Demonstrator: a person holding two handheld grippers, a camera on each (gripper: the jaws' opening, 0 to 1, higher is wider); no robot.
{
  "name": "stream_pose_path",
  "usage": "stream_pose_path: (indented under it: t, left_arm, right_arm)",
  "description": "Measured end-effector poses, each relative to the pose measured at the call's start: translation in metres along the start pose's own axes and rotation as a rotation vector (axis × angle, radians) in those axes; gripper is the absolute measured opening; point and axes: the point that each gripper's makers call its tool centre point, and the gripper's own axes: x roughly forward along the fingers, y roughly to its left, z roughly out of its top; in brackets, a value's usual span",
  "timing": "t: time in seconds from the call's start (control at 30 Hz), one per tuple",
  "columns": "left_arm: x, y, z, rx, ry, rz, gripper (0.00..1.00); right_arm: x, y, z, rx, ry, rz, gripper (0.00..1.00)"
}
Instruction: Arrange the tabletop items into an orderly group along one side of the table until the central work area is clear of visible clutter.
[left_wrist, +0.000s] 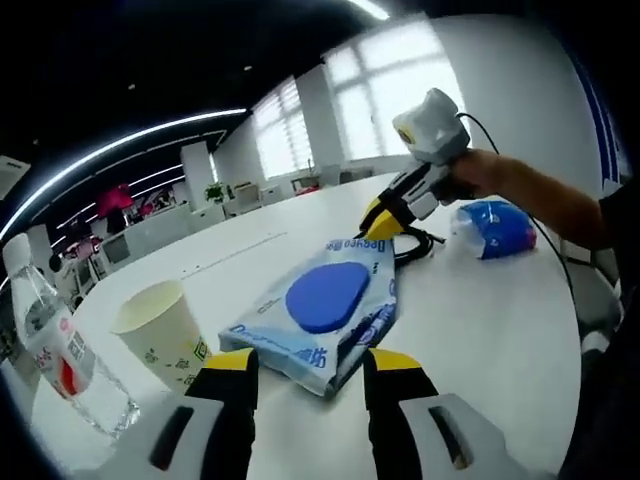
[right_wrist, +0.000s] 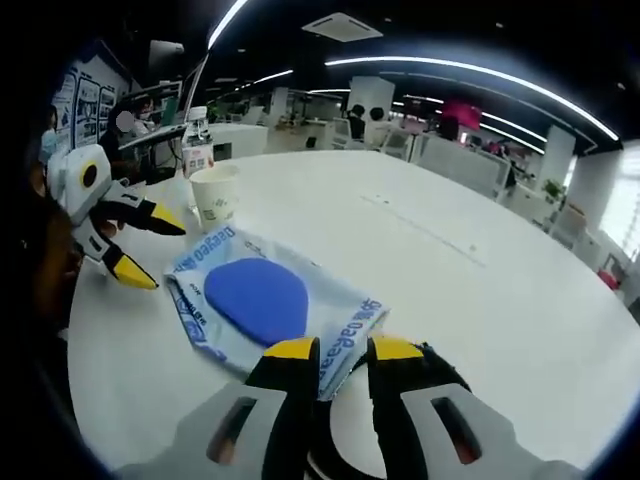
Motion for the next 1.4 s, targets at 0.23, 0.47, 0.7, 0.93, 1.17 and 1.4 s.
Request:
stream_pose_path:
  t: [0.23,0.47,0.7,0.93,1.17,1.4]
  left_arm:
    - [0.008,-0.001,-0.005,0.012,0.03,-0.002,0.34]
    - [0.011,0.006,-0.01,0.045,0.054,0.026,0.22]
    - [0.012,0.008,-0.01,0.061,0.057,0.031,0.19]
    - [0.011,0.016,-0.011,0.065,0.063,0.045,0.18]
    - [0.01,0.019,-0.014,0.067,0.067,0.042,0.17]
    - [0.005,0.027,-0.018,0.062,0.073,0.054,0.16]
  right_arm:
    - [0.003,0.002,-0.008,0.016,0.016,0.009,0.17]
    - [0.006,0.002,-0.01,0.017,0.018,0.0,0.15]
    - [0.006,0.004,-0.009,0.006,0.014,-0.013,0.12]
    - [0.005,0.019,-0.009,0.023,0.004,0.058,0.0]
    - [-0.002,0.011,-0.007,0.022,-0.033,-0.003,0.0]
    - [-0.005,0.012,-0.009,0.062,-0.04,0.001,0.09]
